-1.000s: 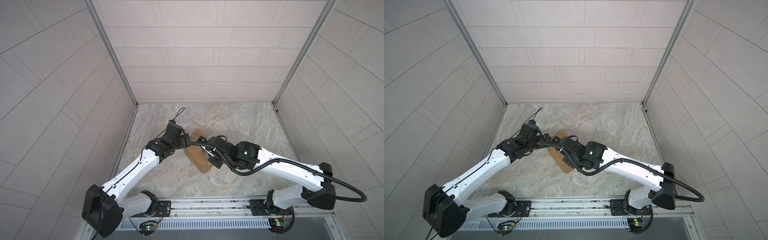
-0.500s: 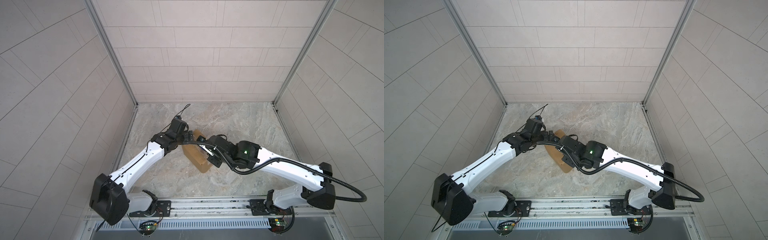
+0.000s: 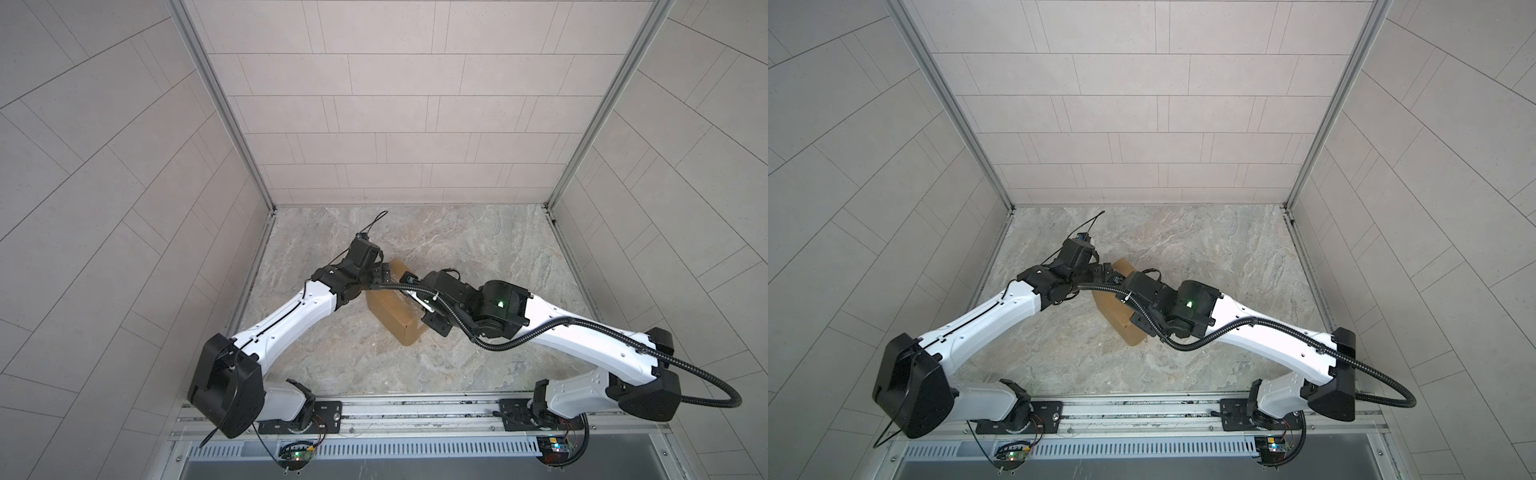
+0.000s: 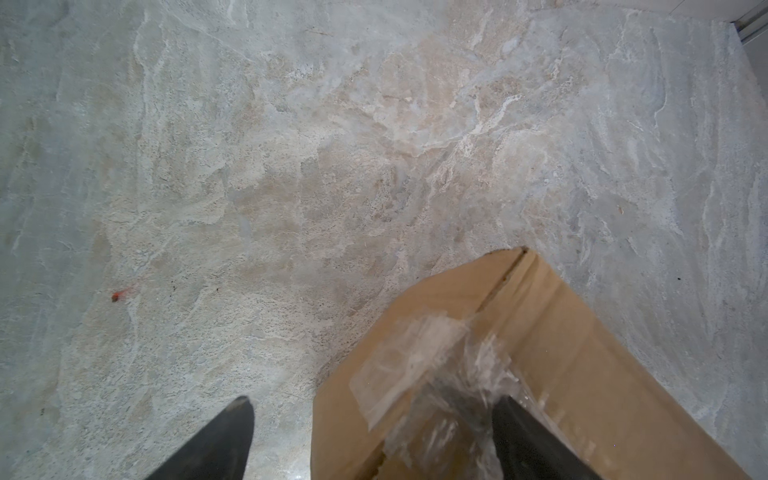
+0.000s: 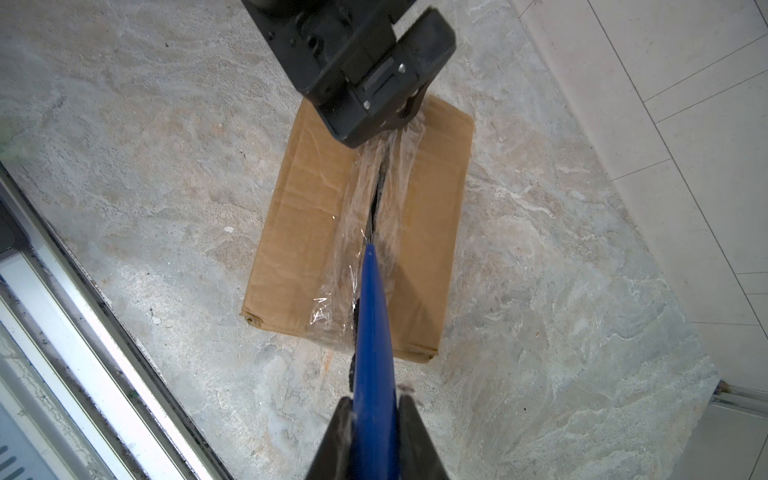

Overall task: Unpack the express box
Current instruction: 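Continue drawing the blue knife along the taped seam with the right gripper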

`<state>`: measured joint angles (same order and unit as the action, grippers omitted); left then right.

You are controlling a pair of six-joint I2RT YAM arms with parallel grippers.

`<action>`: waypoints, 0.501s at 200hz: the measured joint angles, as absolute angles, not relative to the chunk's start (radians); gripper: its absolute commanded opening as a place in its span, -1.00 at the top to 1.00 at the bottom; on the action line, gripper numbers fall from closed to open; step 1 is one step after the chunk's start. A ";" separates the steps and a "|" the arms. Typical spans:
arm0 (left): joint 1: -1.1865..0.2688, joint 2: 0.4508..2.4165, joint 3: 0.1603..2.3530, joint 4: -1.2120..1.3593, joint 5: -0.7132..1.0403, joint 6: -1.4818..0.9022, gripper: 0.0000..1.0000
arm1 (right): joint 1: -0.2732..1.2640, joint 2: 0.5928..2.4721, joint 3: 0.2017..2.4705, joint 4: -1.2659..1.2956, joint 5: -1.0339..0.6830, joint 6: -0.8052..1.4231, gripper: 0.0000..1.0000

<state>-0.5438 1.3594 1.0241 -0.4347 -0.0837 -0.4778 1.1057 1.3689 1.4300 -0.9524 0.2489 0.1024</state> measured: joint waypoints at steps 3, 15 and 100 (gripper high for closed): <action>-0.544 1.359 1.023 -0.433 -0.083 -0.478 -0.83 | 1.106 1.366 1.430 -0.954 0.249 0.103 1.00; -0.544 1.356 1.017 -0.427 -0.083 -0.479 -0.83 | 1.106 1.353 1.424 -0.955 0.247 0.109 1.00; -0.544 1.325 0.981 -0.402 -0.084 -0.493 -0.83 | 1.105 1.402 1.417 -0.912 0.241 0.124 1.00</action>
